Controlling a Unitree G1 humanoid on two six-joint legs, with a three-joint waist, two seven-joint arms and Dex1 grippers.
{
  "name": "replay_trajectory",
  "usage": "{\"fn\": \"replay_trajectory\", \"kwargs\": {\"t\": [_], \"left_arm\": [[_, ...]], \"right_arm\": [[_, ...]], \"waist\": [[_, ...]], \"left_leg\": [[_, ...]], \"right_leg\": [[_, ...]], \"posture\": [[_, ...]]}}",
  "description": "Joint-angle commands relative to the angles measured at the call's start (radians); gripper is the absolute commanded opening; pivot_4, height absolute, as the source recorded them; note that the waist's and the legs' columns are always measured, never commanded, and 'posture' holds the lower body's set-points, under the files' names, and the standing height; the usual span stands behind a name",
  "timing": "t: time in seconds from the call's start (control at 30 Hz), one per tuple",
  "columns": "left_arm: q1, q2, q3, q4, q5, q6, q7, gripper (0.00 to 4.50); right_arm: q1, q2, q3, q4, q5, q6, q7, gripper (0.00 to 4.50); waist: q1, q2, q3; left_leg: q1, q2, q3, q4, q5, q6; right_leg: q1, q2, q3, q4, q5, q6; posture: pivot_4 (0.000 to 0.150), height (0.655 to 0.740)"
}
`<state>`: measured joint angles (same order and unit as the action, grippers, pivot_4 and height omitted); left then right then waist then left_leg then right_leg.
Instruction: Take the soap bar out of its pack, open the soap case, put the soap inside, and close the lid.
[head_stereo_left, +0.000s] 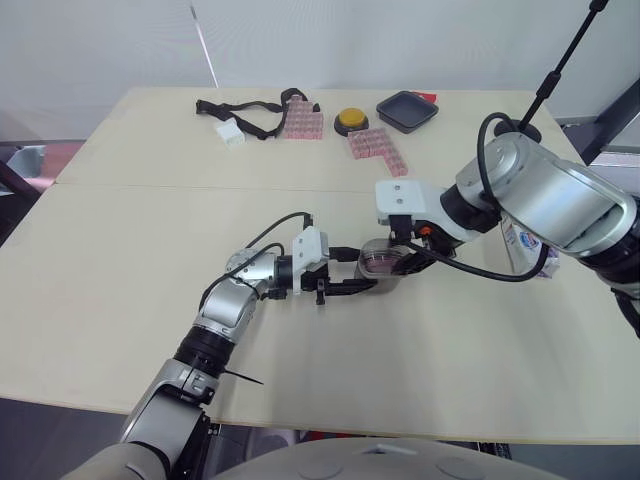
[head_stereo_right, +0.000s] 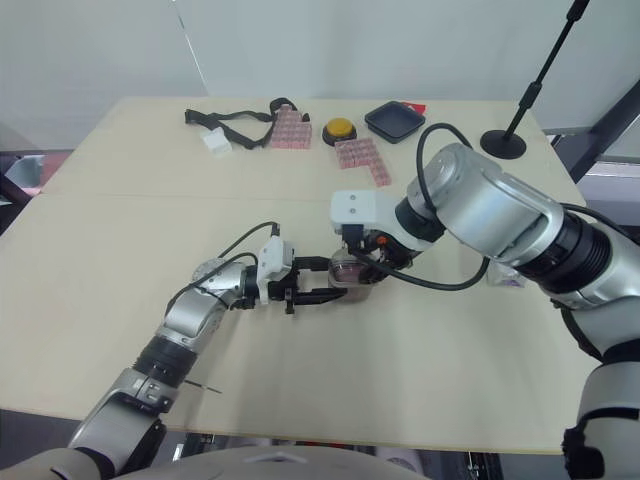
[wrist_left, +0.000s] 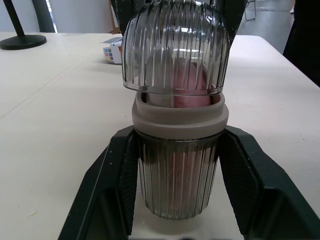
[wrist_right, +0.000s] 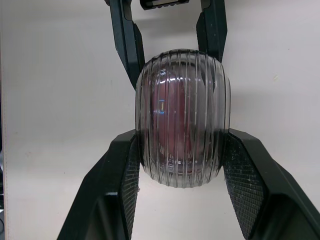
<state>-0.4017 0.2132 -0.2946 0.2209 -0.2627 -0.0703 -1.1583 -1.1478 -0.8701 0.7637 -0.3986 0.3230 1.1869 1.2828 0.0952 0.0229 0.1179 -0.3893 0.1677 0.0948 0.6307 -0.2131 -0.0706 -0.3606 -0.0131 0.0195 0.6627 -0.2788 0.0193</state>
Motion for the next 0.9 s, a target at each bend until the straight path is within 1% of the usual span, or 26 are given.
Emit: {"fn": "replay_trajectory", "kwargs": {"t": [0.03,0.37,0.5,0.6,0.9], "left_arm": [[0.003,-0.004,-0.006,-0.035,-0.003,-0.003,0.003,1.87],[0.008,-0.004,-0.011,-0.042,-0.003,-0.002,0.006,1.87],[0.010,-0.004,-0.010,-0.046,-0.002,0.000,0.008,1.87],[0.012,-0.002,-0.010,-0.048,-0.002,0.000,0.009,1.87],[0.011,-0.002,-0.009,-0.044,-0.003,0.001,0.010,1.87]], "right_arm": [[0.014,-0.002,0.042,-0.014,-0.019,-0.015,0.008,1.93],[0.021,0.047,0.052,0.020,-0.048,-0.015,-0.006,1.93],[0.029,0.055,0.057,0.032,-0.058,-0.019,-0.009,1.93],[0.034,0.054,0.060,0.037,-0.065,-0.023,-0.006,1.93],[0.039,0.050,0.070,0.049,-0.085,-0.039,0.003,1.93]], "waist": [[-0.001,0.000,0.000],[-0.014,-0.003,-0.003],[-0.016,-0.004,-0.004],[-0.017,-0.004,-0.004],[-0.017,-0.006,-0.005]], "left_leg": [[0.000,0.000,0.000,0.000,0.000,0.000],[0.000,0.000,0.000,0.000,0.000,0.000],[0.007,0.000,0.000,-0.001,0.000,0.000],[0.014,0.000,0.001,-0.005,0.000,-0.001],[0.015,0.000,0.001,-0.006,0.000,-0.001]], "right_leg": [[0.000,0.000,0.000,0.000,0.000,0.000],[0.003,0.000,0.000,0.000,0.000,0.000],[0.005,0.000,0.000,-0.001,0.000,0.000],[0.012,0.000,0.000,-0.008,0.000,0.000],[0.014,0.000,0.000,-0.009,0.000,0.000]], "posture": [[0.150,0.7400],[0.150,0.7400],[0.150,0.7400],[0.150,0.7400],[0.150,0.7400]]}}
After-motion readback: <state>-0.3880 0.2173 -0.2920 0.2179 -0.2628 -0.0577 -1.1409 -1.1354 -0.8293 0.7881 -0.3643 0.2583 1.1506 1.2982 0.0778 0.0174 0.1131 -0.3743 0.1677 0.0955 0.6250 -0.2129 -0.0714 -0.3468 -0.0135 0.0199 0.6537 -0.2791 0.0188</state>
